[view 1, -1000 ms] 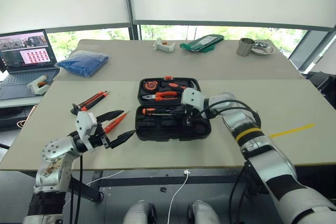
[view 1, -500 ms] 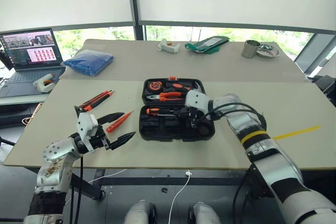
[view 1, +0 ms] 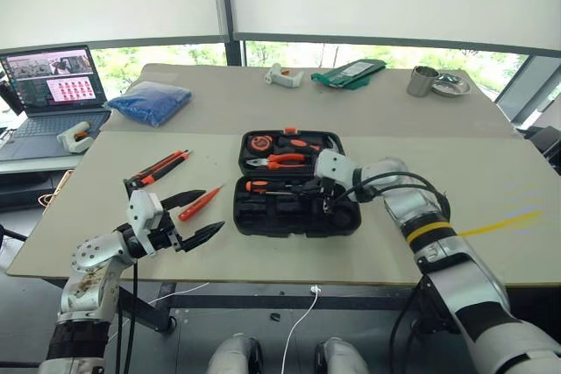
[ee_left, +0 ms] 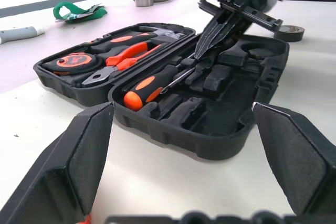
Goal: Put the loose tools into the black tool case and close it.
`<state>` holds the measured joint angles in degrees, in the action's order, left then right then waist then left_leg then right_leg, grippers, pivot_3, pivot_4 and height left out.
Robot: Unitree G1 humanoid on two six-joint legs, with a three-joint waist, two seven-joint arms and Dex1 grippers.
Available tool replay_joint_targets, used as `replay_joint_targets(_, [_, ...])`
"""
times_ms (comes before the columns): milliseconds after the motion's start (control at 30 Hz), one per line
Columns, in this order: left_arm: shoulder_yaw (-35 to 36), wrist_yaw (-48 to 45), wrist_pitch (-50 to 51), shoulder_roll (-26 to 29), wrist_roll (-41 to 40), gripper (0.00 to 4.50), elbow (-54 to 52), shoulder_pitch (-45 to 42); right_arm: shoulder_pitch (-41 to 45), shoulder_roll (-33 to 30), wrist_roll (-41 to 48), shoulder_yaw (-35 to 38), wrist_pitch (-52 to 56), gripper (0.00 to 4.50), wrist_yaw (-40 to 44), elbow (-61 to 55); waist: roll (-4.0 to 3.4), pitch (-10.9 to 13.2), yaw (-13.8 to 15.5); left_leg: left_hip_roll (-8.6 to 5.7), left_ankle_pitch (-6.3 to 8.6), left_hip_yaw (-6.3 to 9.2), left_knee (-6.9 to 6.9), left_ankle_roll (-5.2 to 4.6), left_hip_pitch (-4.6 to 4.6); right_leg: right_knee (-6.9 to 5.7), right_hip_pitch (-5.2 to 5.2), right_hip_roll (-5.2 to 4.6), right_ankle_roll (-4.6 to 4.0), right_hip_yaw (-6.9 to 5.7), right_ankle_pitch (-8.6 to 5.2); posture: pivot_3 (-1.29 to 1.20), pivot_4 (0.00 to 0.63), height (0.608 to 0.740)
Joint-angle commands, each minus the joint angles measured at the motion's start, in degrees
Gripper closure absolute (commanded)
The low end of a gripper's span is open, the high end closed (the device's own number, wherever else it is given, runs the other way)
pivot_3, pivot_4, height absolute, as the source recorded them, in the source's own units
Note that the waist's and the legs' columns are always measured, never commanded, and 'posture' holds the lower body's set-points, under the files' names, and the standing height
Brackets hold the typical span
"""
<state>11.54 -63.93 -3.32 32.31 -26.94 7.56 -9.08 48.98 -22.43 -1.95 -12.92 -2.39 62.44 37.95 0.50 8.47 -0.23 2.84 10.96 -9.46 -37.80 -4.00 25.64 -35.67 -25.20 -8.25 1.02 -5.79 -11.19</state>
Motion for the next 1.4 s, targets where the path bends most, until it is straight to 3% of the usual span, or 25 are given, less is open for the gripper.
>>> replay_joint_targets(33, [4.45,0.78,1.46,2.04,-2.77,0.00,-1.53,1.69,-3.16,-3.20,10.26,7.91,4.51,3.34,3.27,-12.57,-0.01,0.07,-0.15,0.00,-0.01,0.00,0.00,0.00,0.11,-0.01,-0.01,0.00,0.16,0.00,0.08,0.00,0.150,0.740])
replay_joint_targets(233, [12.31,2.90,2.56,5.56,-4.00,0.00,0.99,6.98,-15.88,-7.37,22.22,16.90,10.76,1.32,3.31,-32.45,0.01,0.13,-0.51,0.02,-0.04,0.06,-0.01,-0.02,0.45,0.03,-0.18,0.03,0.24,-0.18,0.06,0.00,0.150,0.740])
replay_joint_targets(367, [18.73,2.82,2.96,8.49,-4.24,0.00,4.26,13.25,-28.76,-8.59,29.54,22.96,6.41,0.04,6.04,-43.57,0.00,0.15,-0.62,0.06,0.06,0.10,0.05,-0.12,0.45,0.27,-0.14,0.04,0.32,-0.22,-0.04,0.00,0.150,0.740])
replay_joint_targets(467, [23.03,4.01,3.70,9.94,-3.87,0.00,6.95,17.90,-37.82,-10.88,32.35,27.29,10.39,0.04,3.63,-48.38,-0.02,0.24,-0.46,0.06,0.09,0.13,0.06,-0.10,0.44,0.48,-0.32,0.00,0.41,-0.26,-0.35,0.00,0.150,0.740])
replay_joint_targets(600, [25.52,3.75,3.87,12.13,-2.12,0.00,9.76,22.75,-47.45,-10.59,32.27,31.01,6.31,0.04,1.68,-52.14,0.04,0.26,0.05,0.03,0.15,0.12,0.06,-0.15,0.45,0.65,-0.37,-0.21,0.36,-0.27,-0.33,0.00,0.150,0.740])
replay_joint_targets(767, [23.83,3.31,6.78,14.93,-1.82,0.00,7.57,22.88,-52.85,-10.54,27.83,33.00,-2.28,0.04,0.59,-49.23,0.07,0.27,0.76,0.06,0.17,0.11,0.09,-0.14,0.58,0.67,-0.58,-0.28,0.35,-0.24,-0.33,0.00,0.150,0.740])
replay_joint_targets(900, [20.82,2.66,14.04,16.33,-4.20,0.00,1.56,19.79,-52.71,-11.01,29.79,33.07,-1.74,0.04,-0.84,-50.03,0.08,0.28,0.99,0.07,0.17,0.08,0.09,-0.14,0.64,0.68,-0.66,-0.28,0.34,-0.22,-0.33,0.00,0.150,0.740])
replay_joint_targets(1100, [9.38,9.69,28.47,16.68,-2.27,0.00,-6.96,6.71,-48.00,-15.04,35.09,31.24,4.84,0.04,-0.50,-55.26,0.05,0.32,0.94,0.03,0.14,0.05,0.09,-0.10,0.64,0.64,-0.70,-0.22,0.22,-0.19,-0.14,0.00,0.150,0.740])
replay_joint_targets(1400, [-5.80,16.54,31.44,10.20,6.88,0.00,1.28,-11.40,-37.46,-20.22,34.54,23.85,11.36,0.04,1.90,-55.22,0.10,0.36,0.87,0.03,0.05,0.03,0.00,-0.10,0.49,0.58,-0.08,0.16,0.33,-0.26,0.25,0.00,0.150,0.740])
